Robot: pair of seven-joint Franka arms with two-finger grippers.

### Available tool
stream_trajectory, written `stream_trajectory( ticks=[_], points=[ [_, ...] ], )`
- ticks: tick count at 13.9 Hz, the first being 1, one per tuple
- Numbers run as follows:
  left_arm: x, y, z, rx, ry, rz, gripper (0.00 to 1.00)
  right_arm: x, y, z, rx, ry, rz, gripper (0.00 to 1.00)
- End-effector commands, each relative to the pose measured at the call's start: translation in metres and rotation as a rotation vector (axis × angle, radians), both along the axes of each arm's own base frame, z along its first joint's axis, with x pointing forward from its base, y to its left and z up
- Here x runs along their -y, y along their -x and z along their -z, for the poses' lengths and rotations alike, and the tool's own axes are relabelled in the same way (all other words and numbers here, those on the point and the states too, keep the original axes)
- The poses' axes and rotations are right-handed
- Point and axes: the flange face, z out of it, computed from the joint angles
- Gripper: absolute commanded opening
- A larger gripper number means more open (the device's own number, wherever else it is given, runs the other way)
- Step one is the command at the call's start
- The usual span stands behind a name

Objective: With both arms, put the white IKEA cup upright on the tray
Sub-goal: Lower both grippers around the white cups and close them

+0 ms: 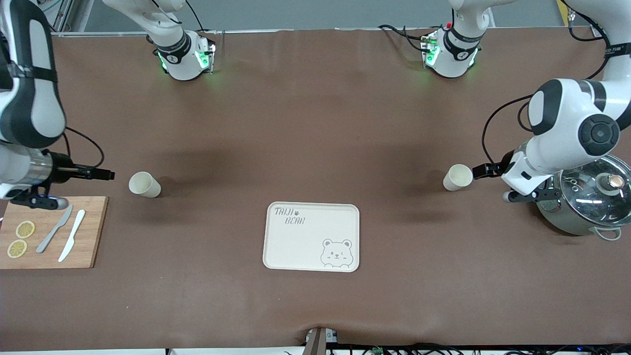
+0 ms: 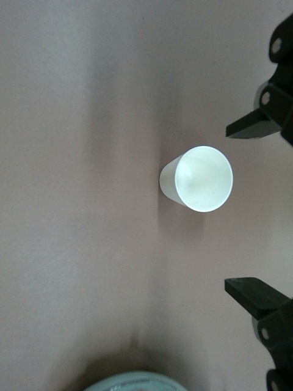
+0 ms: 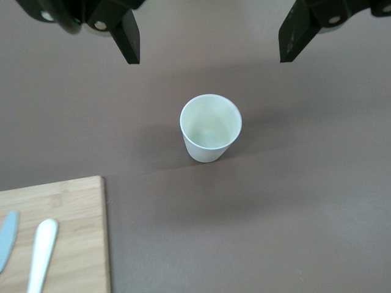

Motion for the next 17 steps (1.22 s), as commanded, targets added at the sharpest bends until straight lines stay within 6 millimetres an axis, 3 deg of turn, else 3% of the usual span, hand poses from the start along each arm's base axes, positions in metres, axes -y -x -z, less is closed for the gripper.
stream_trajectory(
  ticks=[1, 4, 6, 9, 13, 15, 17],
  points=[
    [0.001, 0.011, 0.027, 0.016, -0.014, 0.001, 1.00, 0.001, 0.034, 0.029, 0.019, 0.008, 0.039, 1.00],
    [-0.010, 0.017, 0.058, 0.015, -0.003, -0.016, 1.00, 0.003, 0.037, 0.047, 0.050, 0.018, 0.047, 1.00],
    [-0.010, 0.019, 0.068, 0.008, 0.002, -0.017, 1.00, 0.004, 0.042, 0.068, 0.077, 0.028, 0.051, 1.00],
    [-0.009, 0.016, 0.085, 0.018, 0.015, -0.020, 0.95, 0.011, 0.045, 0.085, 0.070, 0.028, 0.071, 1.00],
    [-0.009, 0.017, 0.091, 0.010, 0.017, -0.015, 0.84, 0.011, 0.043, 0.102, 0.074, 0.029, 0.077, 0.77],
    [-0.008, 0.016, 0.096, 0.002, 0.020, -0.015, 0.79, 0.012, 0.042, 0.114, 0.080, 0.033, 0.081, 0.72],
    [-0.009, 0.018, 0.103, -0.012, 0.022, -0.014, 0.78, 0.011, 0.041, 0.123, 0.085, 0.036, 0.086, 0.40]
  ],
)
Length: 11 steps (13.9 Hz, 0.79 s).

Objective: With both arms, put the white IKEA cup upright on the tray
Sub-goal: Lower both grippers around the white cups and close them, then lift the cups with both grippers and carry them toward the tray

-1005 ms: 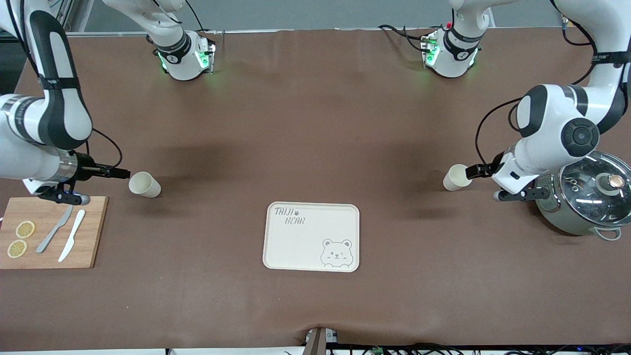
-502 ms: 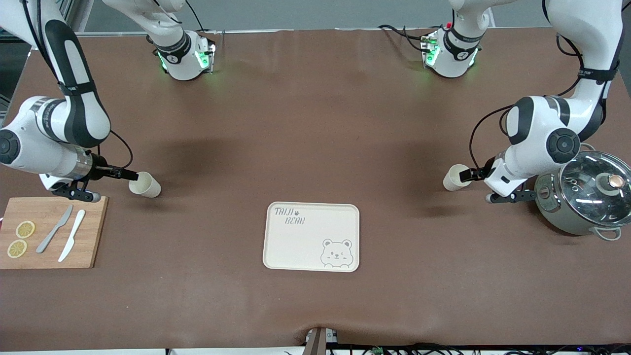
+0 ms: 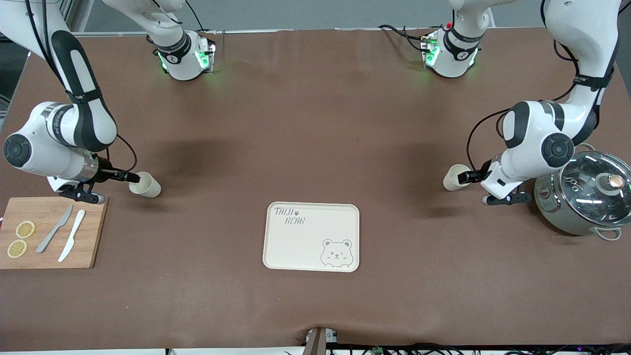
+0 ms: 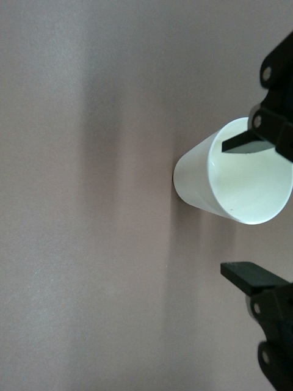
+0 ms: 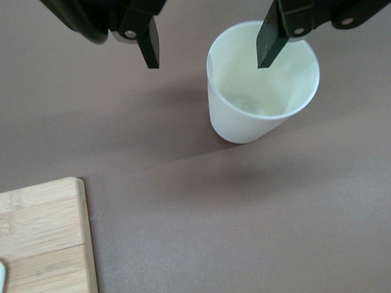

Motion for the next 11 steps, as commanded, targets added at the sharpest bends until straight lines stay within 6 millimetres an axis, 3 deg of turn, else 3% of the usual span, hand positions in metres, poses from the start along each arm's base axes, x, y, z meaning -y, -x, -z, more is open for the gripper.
stream_trajectory(
  ticks=[1, 3, 5, 7, 10, 11],
  points=[
    [-0.001, 0.002, 0.009, -0.005, -0.013, 0.006, 0.75, 0.000, 0.001, 0.011, 0.004, -0.006, 0.032, 0.26],
    [-0.001, 0.003, 0.017, -0.020, -0.009, 0.004, 0.72, -0.002, 0.001, 0.013, 0.000, -0.006, 0.036, 0.00],
    [-0.002, 0.003, 0.016, -0.020, -0.009, 0.005, 0.63, -0.001, -0.001, 0.013, 0.001, -0.005, 0.034, 0.00],
    [-0.010, 0.000, 0.015, -0.016, -0.007, -0.009, 0.45, -0.003, -0.003, 0.010, 0.000, -0.007, 0.032, 0.00],
    [-0.008, -0.004, 0.015, -0.011, -0.004, -0.006, 0.02, -0.008, -0.007, 0.002, -0.002, -0.010, 0.022, 0.00],
    [-0.007, -0.004, 0.018, -0.014, -0.002, -0.004, 0.00, -0.007, -0.012, -0.006, -0.017, -0.015, 0.021, 0.00]
  ],
)
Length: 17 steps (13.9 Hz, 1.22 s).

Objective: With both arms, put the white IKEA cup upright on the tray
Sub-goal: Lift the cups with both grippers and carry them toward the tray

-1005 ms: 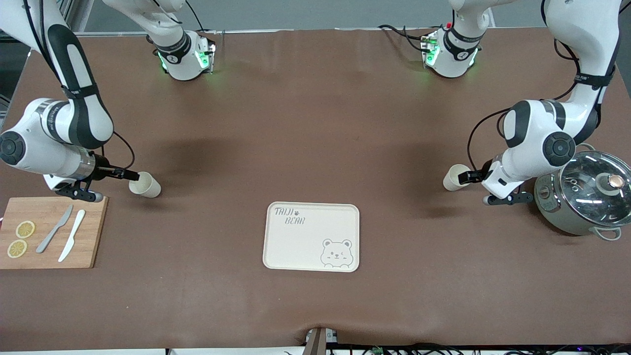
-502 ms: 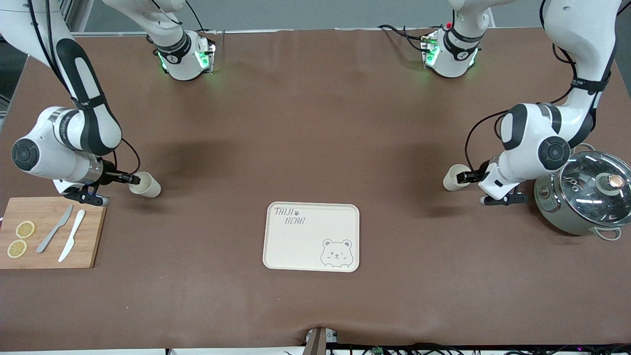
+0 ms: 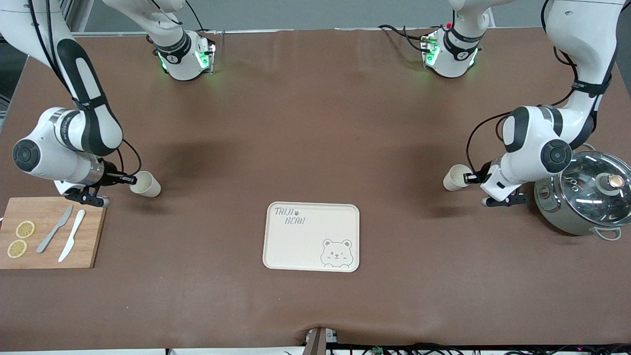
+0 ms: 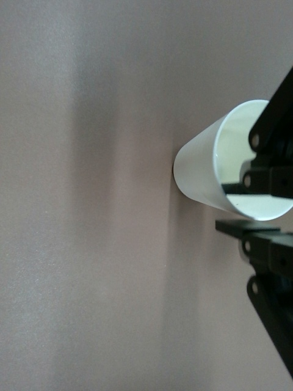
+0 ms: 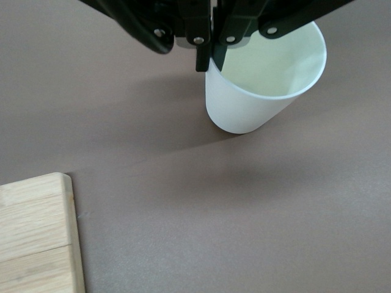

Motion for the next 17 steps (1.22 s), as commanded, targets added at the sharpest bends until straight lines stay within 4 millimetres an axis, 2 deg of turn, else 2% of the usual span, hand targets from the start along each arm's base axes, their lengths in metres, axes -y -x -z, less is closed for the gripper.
stream_trajectory(
  ticks=[1, 4, 7, 10, 11, 13, 17],
  points=[
    [0.001, -0.003, 0.002, 0.005, -0.012, 0.013, 0.00, 0.000, -0.013, -0.026, -0.030, -0.020, 0.014, 0.00],
    [0.005, -0.004, -0.008, 0.010, -0.014, 0.025, 0.00, 0.002, -0.025, -0.052, -0.064, -0.033, 0.009, 0.00],
    [0.010, -0.022, -0.052, 0.029, -0.026, 0.038, 0.00, -0.003, -0.037, -0.075, -0.067, -0.037, -0.005, 0.00],
    [0.026, -0.045, -0.101, 0.034, -0.020, 0.049, 0.00, -0.014, -0.054, -0.120, -0.102, -0.043, -0.004, 0.00],
    [0.033, -0.056, -0.115, 0.065, -0.005, 0.053, 0.00, -0.021, -0.060, -0.137, -0.108, -0.037, 0.013, 0.00],
    [0.041, -0.073, -0.129, 0.099, 0.003, -0.011, 0.00, -0.051, -0.068, -0.159, -0.118, -0.020, 0.045, 0.00],
    [0.076, -0.099, -0.139, 0.140, 0.026, -0.060, 0.00, -0.103, -0.078, -0.180, -0.096, -0.032, 0.123, 0.00]
  ],
)
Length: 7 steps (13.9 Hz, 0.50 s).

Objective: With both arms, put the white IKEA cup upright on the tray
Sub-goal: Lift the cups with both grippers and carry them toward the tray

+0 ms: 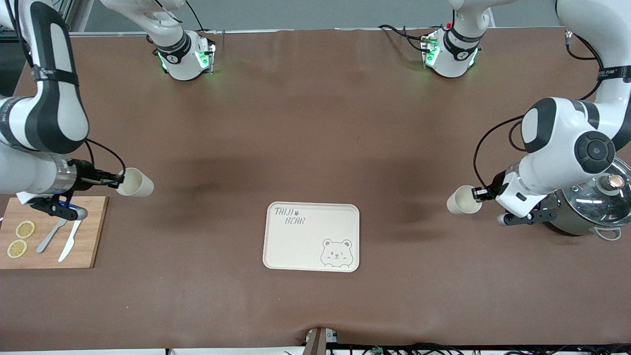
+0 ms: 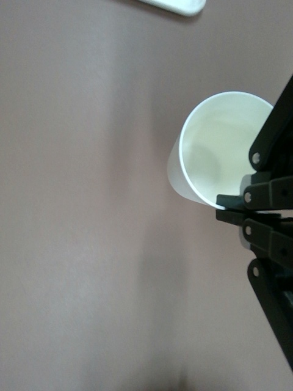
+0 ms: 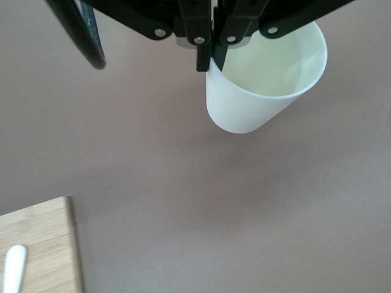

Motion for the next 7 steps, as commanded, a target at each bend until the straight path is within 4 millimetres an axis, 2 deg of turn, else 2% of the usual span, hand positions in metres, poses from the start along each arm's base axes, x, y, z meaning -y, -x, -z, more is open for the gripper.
stream_trajectory(
  ticks=[1, 3, 7],
  points=[
    [0.027, -0.025, -0.006, 0.018, 0.018, -0.045, 0.00, -0.021, -0.006, -0.014, 0.009, -0.033, 0.061, 0.00],
    [0.054, -0.034, -0.009, 0.029, 0.033, -0.075, 0.00, -0.033, -0.006, -0.015, 0.009, -0.030, 0.078, 0.00],
    [0.120, -0.047, -0.002, 0.028, 0.062, -0.198, 0.00, -0.047, -0.008, -0.013, 0.007, -0.019, 0.109, 0.00]
  ],
)
